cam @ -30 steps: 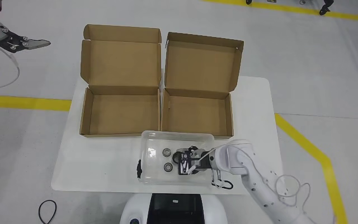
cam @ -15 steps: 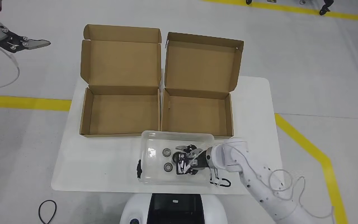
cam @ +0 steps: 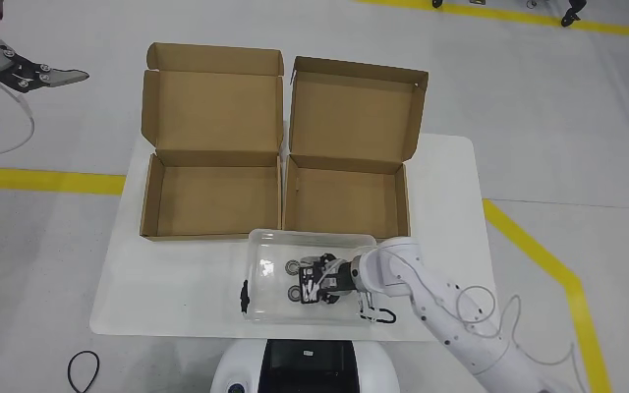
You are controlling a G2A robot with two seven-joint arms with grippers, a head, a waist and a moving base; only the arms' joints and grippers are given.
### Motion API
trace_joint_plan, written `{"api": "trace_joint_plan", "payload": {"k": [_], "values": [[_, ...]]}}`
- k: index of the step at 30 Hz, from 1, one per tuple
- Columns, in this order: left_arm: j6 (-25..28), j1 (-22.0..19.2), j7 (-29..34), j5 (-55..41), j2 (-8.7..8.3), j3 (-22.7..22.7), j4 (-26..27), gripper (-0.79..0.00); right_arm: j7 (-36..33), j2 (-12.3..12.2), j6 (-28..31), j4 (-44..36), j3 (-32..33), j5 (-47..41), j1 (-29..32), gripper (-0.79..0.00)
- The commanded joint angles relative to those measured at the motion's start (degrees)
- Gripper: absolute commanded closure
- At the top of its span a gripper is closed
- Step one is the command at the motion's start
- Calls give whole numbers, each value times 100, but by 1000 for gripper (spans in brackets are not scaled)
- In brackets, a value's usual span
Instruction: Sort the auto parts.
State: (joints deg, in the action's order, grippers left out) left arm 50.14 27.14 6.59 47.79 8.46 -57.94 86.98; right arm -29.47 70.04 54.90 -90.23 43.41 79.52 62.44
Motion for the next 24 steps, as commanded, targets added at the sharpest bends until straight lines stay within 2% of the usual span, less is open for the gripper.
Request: {"api": "trace_joint_plan", "payload": {"k": [1,6,9,12,14,15,24], "values": [[0,0,0,0,0,0,0,-785,-24,7,-23,28,-34,-22,-26,-548],[0,0,0,0,0,0,0,-785,-144,17,-76,69,-102,-118,-63,-502],[0,0,0,0,0,0,0,-785,-244,16,-109,72,-123,-190,-74,-403],[0,0,0,0,0,0,0,-785,-359,9,-164,59,-122,-277,-64,-252],[0,0,0,0,0,0,0,-785,-423,2,-200,37,-113,-333,-54,-43],[0,0,0,0,0,0,0,-785,-440,-3,-212,20,-106,-361,-48,0],[0,0,0,0,0,0,0,-785,-85,-77,-328,-162,69,-379,75,0]]}}
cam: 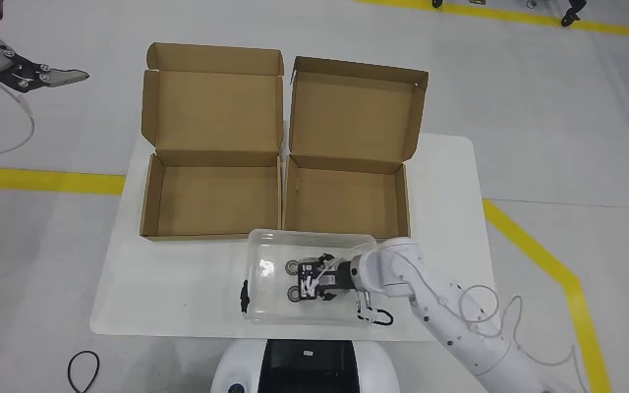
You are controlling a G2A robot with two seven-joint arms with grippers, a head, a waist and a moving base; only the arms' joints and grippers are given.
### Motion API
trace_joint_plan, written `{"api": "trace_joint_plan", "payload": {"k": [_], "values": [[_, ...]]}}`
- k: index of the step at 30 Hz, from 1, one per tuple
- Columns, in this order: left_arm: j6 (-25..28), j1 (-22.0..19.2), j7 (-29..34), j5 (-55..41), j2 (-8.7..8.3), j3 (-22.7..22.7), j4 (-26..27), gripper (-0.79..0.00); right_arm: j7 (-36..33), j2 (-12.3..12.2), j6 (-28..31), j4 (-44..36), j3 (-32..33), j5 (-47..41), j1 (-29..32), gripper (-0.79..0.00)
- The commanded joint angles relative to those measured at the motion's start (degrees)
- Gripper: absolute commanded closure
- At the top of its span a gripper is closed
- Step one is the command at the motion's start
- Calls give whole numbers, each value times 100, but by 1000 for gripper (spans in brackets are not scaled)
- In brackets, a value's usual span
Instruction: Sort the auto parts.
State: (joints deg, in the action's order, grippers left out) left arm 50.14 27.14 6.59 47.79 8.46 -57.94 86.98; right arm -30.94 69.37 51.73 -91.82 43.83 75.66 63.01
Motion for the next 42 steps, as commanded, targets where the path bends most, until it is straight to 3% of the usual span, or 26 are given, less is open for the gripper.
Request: {"api": "trace_joint_plan", "payload": {"k": [1,13,23,37,42], "values": [[0,0,0,0,0,0,0,-785,106,-21,-37,1,55,13,41,0],[0,0,0,0,0,0,0,-785,1114,-128,-99,10,364,89,234,0],[0,0,0,0,0,0,0,-785,2554,-211,-152,-155,691,299,366,0],[0,0,0,0,0,0,0,-785,5229,-240,-348,55,916,905,271,0],[0,0,0,0,0,0,0,-785,5682,-289,-550,-50,1073,1175,362,0]]}}
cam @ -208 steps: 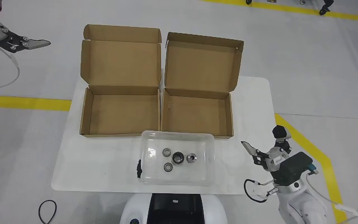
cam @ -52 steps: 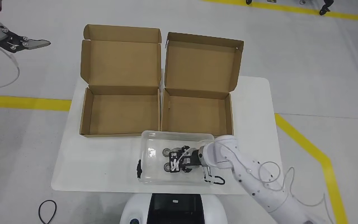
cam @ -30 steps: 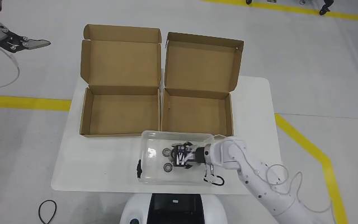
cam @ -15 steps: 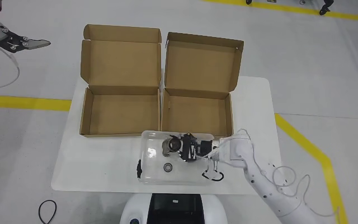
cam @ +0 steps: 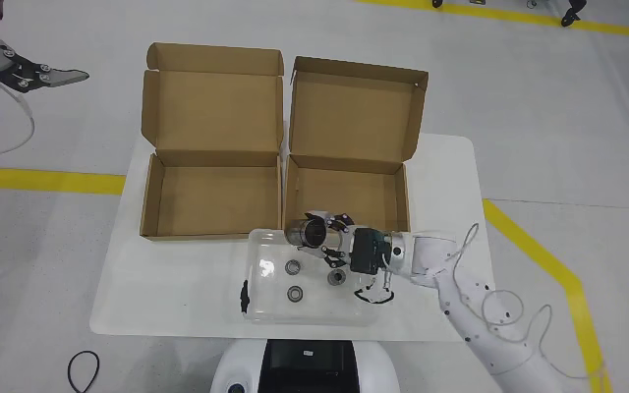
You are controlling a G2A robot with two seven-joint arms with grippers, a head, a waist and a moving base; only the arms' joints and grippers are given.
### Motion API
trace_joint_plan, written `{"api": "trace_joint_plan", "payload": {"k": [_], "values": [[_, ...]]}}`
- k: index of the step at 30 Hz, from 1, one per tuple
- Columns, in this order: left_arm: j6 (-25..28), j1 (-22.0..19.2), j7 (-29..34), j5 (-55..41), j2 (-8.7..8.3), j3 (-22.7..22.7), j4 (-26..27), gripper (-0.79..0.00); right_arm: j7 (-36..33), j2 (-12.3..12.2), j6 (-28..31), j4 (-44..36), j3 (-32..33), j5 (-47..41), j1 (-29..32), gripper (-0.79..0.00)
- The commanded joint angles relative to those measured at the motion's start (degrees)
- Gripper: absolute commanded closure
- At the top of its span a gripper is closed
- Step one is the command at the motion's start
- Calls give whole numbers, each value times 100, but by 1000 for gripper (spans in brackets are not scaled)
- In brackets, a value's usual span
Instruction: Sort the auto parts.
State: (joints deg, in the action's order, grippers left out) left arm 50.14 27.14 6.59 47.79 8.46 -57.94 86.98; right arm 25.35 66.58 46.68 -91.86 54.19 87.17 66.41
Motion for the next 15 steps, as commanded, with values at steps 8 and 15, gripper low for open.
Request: {"api": "trace_joint_plan", "payload": {"k": [8,15], "values": [[0,0,0,0,0,0,0,-785,583,-90,-240,-482,318,266,171,0],[0,0,0,0,0,0,0,-785,889,-120,-280,-709,367,371,226,0]]}}
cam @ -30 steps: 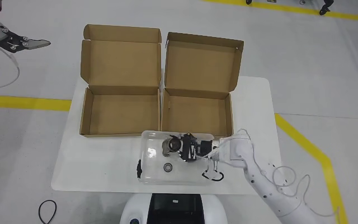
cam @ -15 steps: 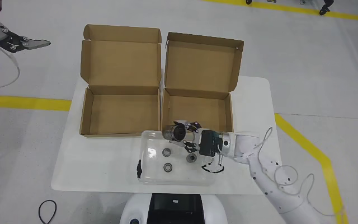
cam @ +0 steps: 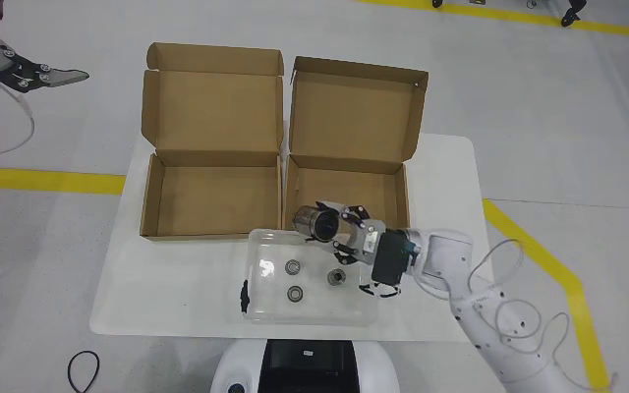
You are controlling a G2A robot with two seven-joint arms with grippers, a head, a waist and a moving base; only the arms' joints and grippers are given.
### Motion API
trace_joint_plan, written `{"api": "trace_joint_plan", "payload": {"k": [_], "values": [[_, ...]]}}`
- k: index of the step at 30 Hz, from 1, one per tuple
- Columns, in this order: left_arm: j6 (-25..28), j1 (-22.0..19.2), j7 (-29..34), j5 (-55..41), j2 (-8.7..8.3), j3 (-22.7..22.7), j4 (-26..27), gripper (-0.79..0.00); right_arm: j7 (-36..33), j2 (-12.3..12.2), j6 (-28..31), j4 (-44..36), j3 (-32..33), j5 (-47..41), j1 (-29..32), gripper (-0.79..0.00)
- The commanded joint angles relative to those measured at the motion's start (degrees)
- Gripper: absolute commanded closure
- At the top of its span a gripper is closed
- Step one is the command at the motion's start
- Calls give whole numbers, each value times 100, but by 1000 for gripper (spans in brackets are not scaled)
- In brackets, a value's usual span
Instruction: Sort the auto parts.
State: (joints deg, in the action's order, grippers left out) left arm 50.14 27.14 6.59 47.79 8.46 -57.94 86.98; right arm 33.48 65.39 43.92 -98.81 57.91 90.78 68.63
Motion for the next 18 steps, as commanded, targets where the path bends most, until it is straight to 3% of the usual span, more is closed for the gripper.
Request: {"api": "trace_joint_plan", "payload": {"k": [1,18], "values": [[0,0,0,0,0,0,0,-785,144,-4,-32,-19,-4,26,17,0],[0,0,0,0,0,0,0,-785,1096,-29,-378,86,-15,295,1,0]]}}
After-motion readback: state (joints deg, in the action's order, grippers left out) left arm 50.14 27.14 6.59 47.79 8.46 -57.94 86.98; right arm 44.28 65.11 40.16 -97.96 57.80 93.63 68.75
